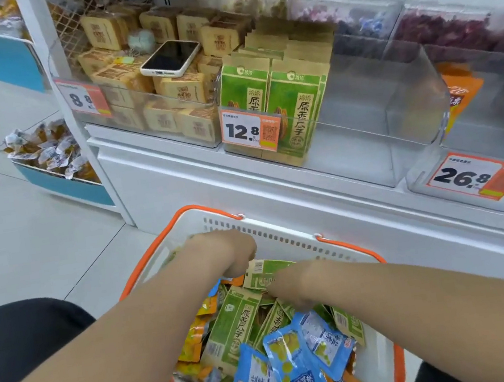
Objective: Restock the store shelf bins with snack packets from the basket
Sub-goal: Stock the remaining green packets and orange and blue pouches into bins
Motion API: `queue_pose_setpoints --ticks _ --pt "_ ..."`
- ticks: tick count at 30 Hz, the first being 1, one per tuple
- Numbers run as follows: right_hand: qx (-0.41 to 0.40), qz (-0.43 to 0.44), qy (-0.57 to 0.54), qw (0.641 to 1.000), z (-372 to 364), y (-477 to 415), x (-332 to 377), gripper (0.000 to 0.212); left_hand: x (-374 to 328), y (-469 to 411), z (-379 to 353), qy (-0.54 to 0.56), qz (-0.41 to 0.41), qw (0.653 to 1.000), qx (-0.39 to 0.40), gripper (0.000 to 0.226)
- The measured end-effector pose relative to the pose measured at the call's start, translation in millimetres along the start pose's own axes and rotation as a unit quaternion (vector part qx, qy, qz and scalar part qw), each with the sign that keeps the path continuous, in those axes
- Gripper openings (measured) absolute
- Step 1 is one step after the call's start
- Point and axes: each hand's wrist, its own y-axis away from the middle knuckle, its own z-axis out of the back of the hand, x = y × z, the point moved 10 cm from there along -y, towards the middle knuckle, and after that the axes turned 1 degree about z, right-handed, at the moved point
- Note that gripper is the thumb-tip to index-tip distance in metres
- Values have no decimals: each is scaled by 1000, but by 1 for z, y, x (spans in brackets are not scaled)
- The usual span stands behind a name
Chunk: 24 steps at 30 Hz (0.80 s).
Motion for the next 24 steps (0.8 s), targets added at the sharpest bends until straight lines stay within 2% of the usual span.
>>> queue_pose_setpoints --ticks 2,3,6,9,13,15,17,19,21,24 --pt "42 14 -15 999 -20 -5 4 71 -9 -2 2 -1 -4 1000 3 31" --pt "56 19 -15 998 -26 -7 4 74 -12 -3 3 -8 -6 1000 7 30" --pt "76 30 -16 997 -37 -15 7 64 -21 0 8 -29 -12 999 11 54" --pt "79 44 -31 995 -42 -18 14 62 -29 3 10 -45 -30 999 6 53" --pt "19 66 -33 997 -26 -16 26 51 -31 1 6 -51 -41 998 10 47" --pt "29 73 -105 991 -20 -12 28 56 -31 0 5 -53 -42 998 11 32" --pt "12 81 -189 979 -6 -4 26 51 -30 5 4 -63 -42 997 29 31" --pt "-24 78 -241 967 12 9 19 48 -31 11 0 -72 -46 995 58 38" --pt "-72 70 -291 951 29 20 8 50 -31 15 -4 -86 -48 992 79 57" --pt "-128 57 -349 926 49 39 -15 37 -29 22 -2 -56 -42 993 92 74"
